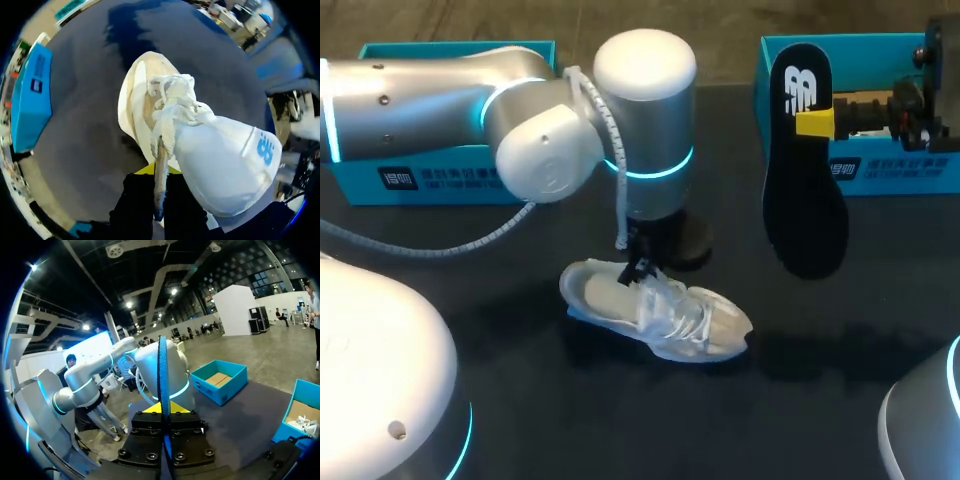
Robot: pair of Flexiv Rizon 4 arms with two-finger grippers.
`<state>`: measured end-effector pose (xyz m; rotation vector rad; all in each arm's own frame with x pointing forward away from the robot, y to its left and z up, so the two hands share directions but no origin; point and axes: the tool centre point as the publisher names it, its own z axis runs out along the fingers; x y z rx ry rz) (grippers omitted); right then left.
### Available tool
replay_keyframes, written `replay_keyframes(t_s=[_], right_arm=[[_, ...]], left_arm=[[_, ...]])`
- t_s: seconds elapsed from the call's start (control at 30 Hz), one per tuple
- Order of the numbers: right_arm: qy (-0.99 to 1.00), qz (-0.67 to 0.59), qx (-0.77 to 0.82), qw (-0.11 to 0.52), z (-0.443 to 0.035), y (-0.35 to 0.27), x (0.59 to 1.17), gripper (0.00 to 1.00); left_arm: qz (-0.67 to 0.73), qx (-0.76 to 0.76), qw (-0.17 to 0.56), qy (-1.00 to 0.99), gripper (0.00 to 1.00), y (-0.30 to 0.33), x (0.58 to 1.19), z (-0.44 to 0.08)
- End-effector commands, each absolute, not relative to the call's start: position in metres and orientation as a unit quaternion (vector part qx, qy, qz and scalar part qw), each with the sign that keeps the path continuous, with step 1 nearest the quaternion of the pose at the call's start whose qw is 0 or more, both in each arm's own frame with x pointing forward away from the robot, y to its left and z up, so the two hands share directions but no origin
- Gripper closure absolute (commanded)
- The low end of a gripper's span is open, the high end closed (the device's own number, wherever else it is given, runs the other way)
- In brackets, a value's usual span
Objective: Take the shoe out of the shoebox, open the shoe tongue, remove and reinsert the insole, then place the shoe into the shoebox
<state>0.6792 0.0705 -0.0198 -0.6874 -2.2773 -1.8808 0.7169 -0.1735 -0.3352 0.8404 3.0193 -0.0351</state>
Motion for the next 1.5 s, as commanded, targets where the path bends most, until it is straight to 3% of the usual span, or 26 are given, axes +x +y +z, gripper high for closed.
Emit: replay_keyframes(t_s=[0.03,0.7,1.5], right_arm=[[-0.751,-0.618,-0.227,0.055,-0.02,0.072,0.68,1.0],[-0.751,-0.618,-0.227,0.055,-0.02,0.072,0.68,1.0],[-0.751,-0.618,-0.227,0.055,-0.02,0.072,0.68,1.0]], left_arm=[[-0.031,0.33,0.013,0.943,1.0,-0.151,0.713,-0.318],[-0.025,0.633,0.075,0.77,1.0,-0.123,0.678,-0.301],[-0.033,0.696,0.052,0.715,1.0,-0.144,0.649,-0.303]])
